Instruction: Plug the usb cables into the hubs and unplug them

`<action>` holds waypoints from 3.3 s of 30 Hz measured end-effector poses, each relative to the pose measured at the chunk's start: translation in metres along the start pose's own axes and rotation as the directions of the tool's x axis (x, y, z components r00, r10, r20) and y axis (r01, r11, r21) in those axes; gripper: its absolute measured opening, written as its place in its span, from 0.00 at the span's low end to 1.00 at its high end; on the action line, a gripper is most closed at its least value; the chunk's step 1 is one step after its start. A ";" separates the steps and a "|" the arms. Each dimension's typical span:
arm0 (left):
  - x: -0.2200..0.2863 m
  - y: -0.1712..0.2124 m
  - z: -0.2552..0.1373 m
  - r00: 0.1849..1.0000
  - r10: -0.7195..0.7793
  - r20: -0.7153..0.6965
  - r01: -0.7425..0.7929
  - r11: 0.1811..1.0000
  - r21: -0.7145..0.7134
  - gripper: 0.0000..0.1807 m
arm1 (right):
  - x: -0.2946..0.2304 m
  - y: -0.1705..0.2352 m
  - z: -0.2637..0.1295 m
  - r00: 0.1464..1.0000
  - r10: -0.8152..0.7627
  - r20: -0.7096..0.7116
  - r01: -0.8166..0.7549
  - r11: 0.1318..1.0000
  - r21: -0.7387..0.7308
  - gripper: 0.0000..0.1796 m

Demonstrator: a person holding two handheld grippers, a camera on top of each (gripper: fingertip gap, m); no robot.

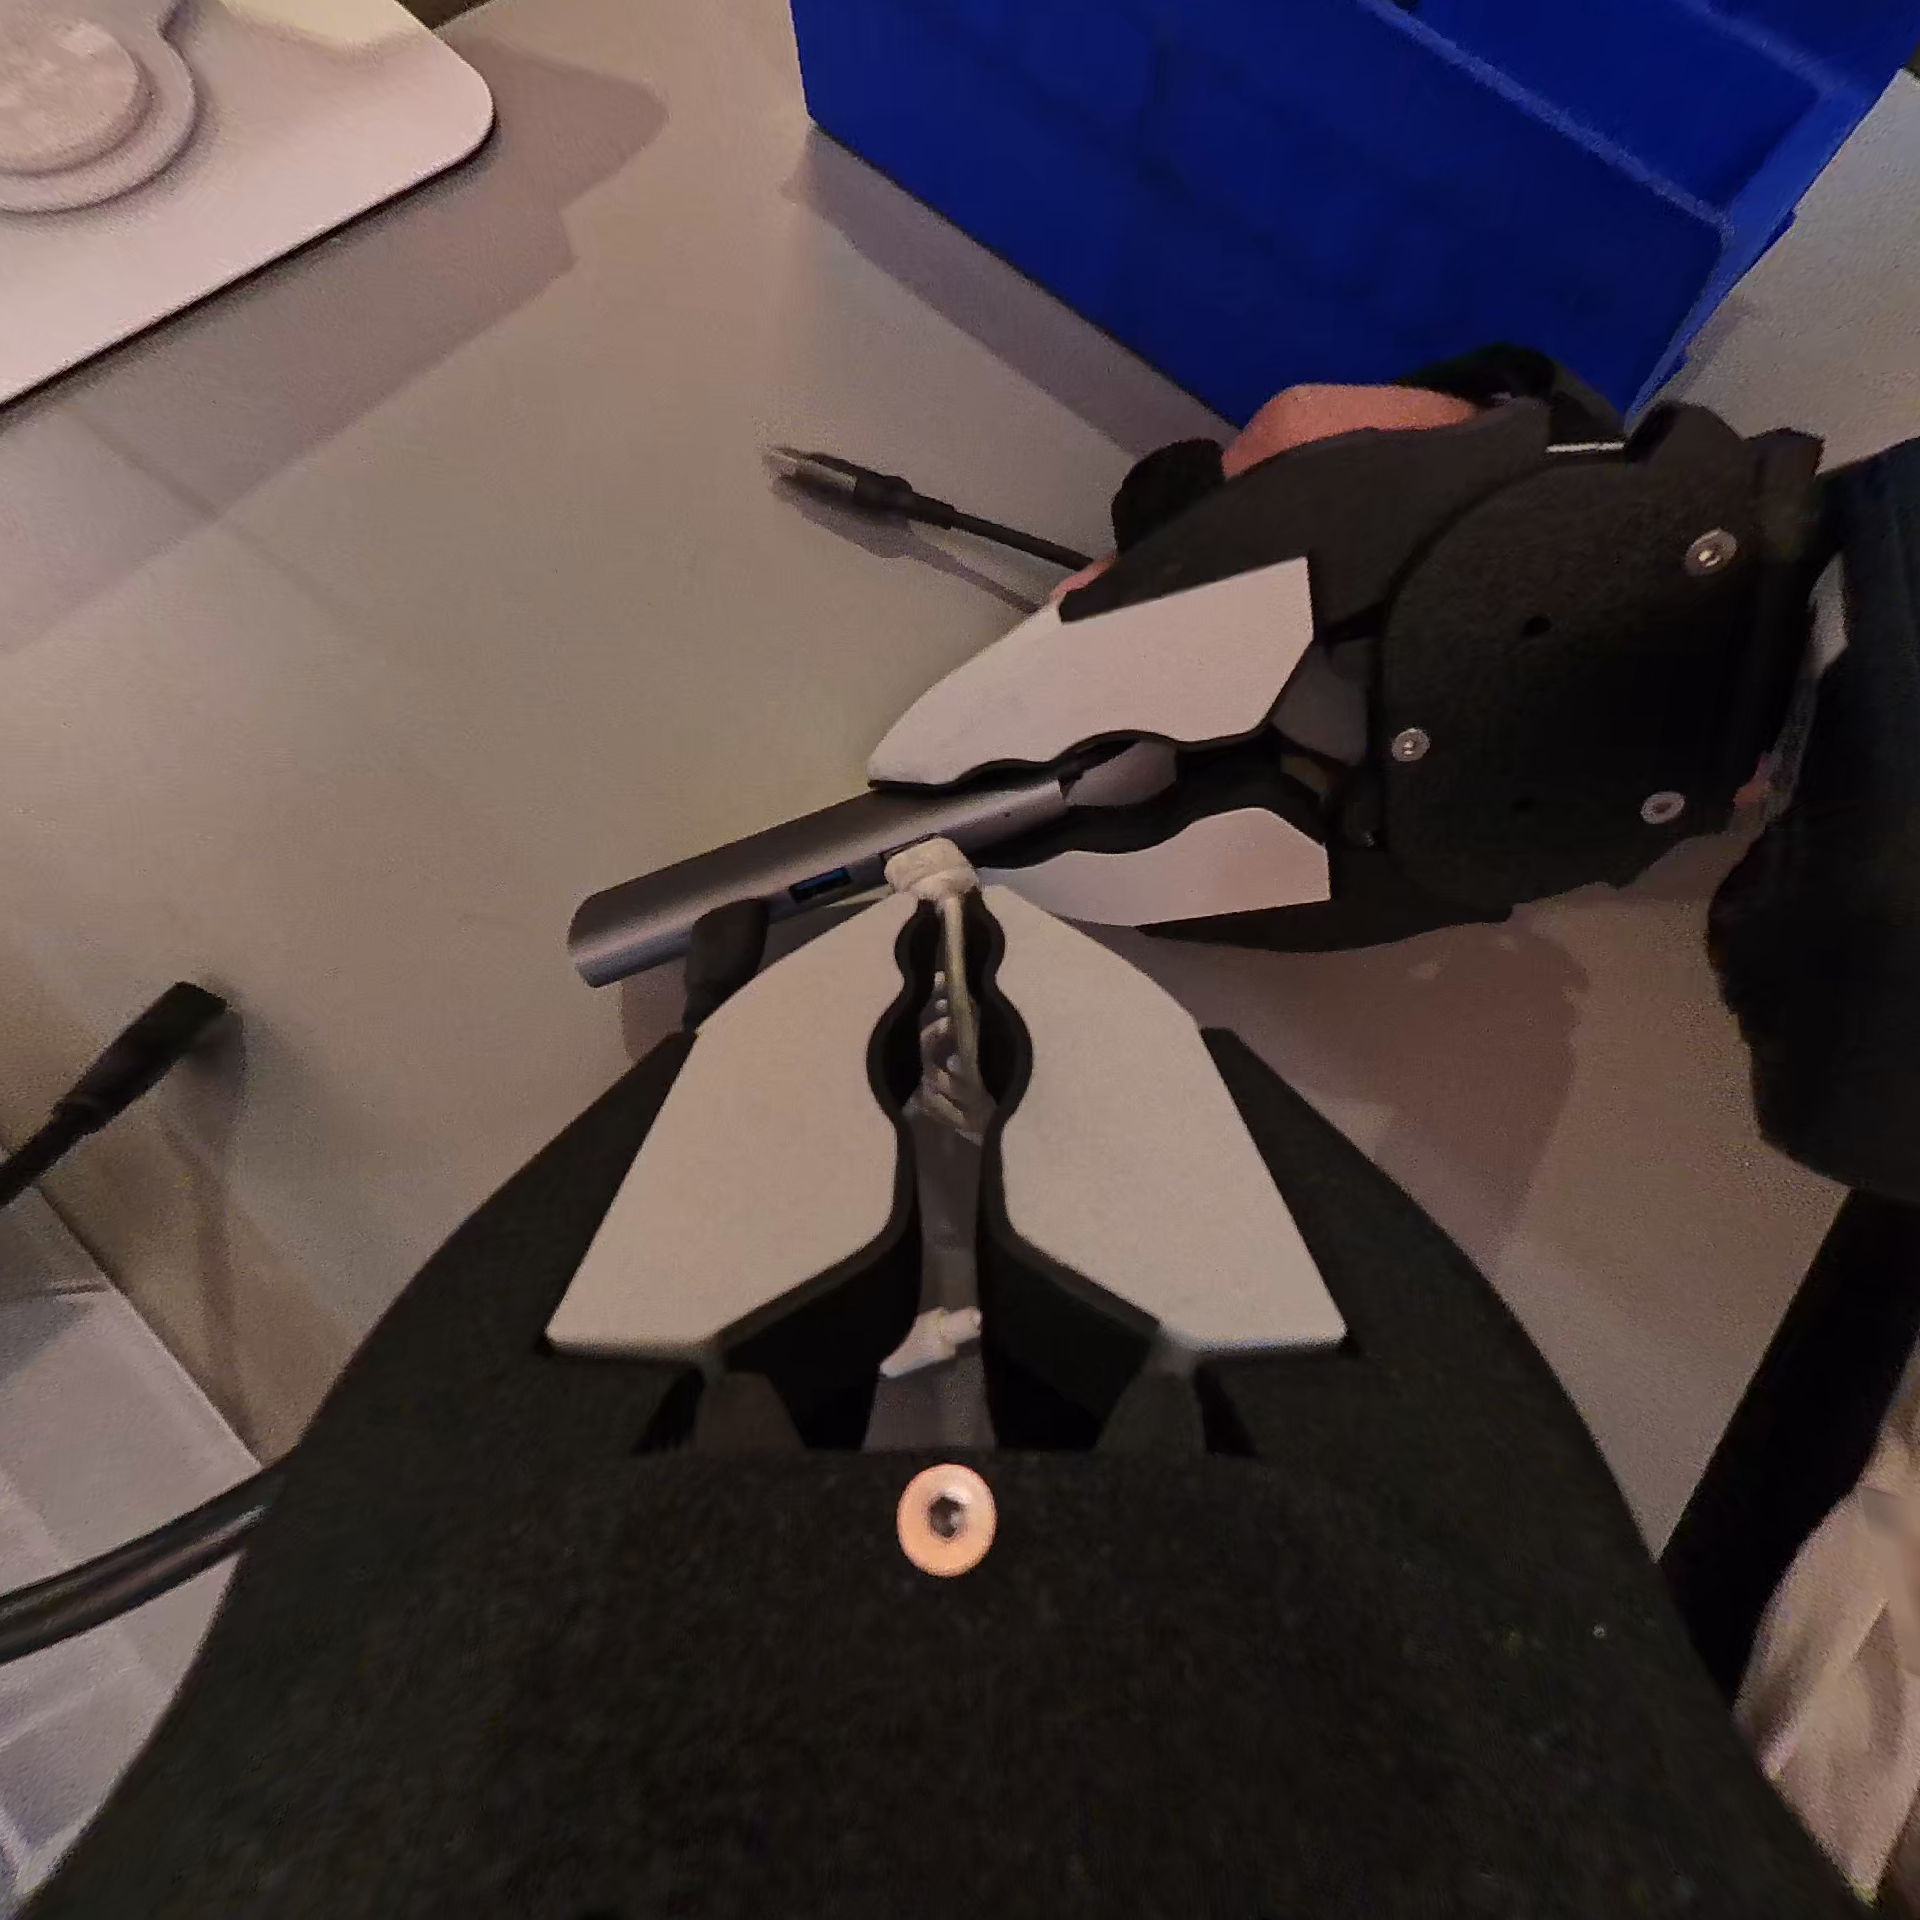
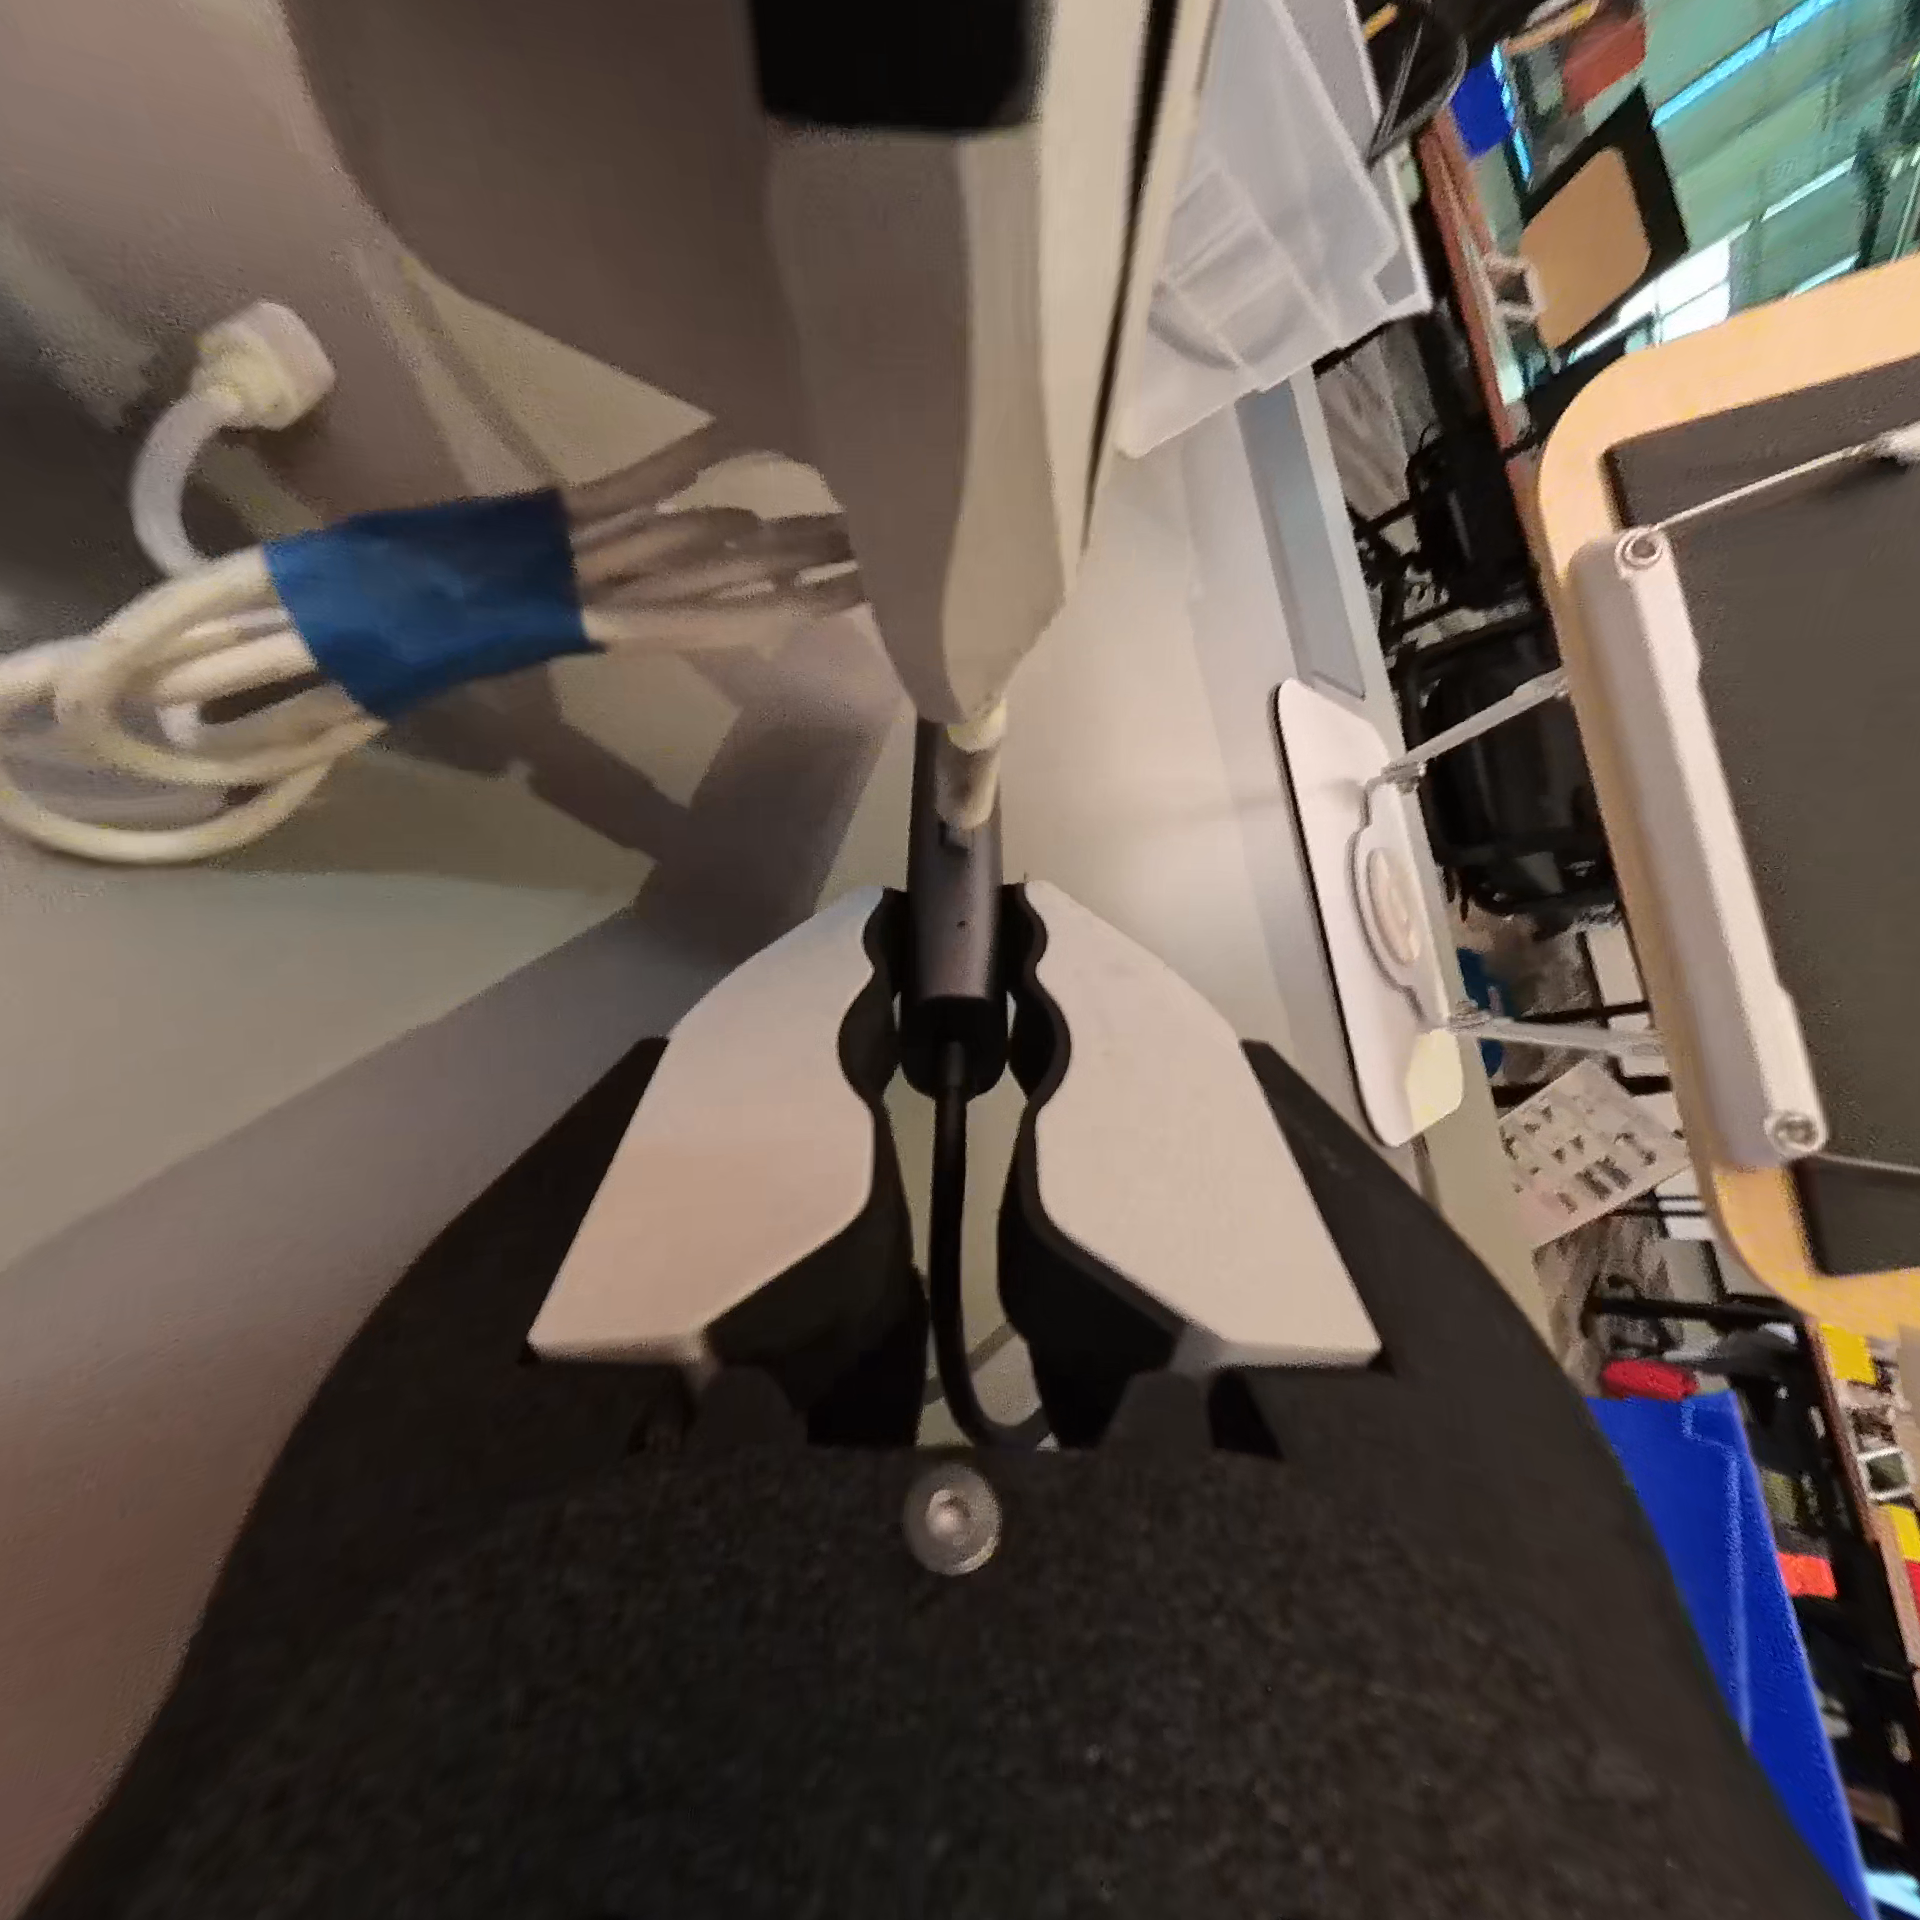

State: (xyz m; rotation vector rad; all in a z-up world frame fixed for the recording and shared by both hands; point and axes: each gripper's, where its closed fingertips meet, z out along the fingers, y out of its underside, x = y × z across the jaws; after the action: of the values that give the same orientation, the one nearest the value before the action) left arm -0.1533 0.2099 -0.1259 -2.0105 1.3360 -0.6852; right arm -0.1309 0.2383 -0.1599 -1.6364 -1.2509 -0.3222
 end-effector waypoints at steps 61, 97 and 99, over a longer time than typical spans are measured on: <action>0.023 0.018 0.004 0.994 0.062 0.090 -0.065 0.997 0.031 0.02 | -0.006 0.001 0.003 0.987 -0.142 -0.070 0.141 0.990 -0.026 0.10; 0.027 0.013 0.005 0.995 0.084 0.057 -0.087 0.995 0.040 0.02 | -0.009 -0.003 -0.001 0.988 -0.146 -0.055 0.145 0.989 -0.030 0.10; 0.027 0.013 0.006 0.995 0.078 0.070 -0.081 0.996 0.042 0.02 | -0.010 -0.002 0.000 0.990 -0.134 -0.045 0.133 0.990 -0.039 0.09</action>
State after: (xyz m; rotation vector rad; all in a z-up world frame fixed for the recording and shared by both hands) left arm -0.1479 0.1824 -0.1374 -1.9178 1.3415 -0.5996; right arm -0.1373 0.2326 -0.1657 -1.5694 -1.3286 -0.4658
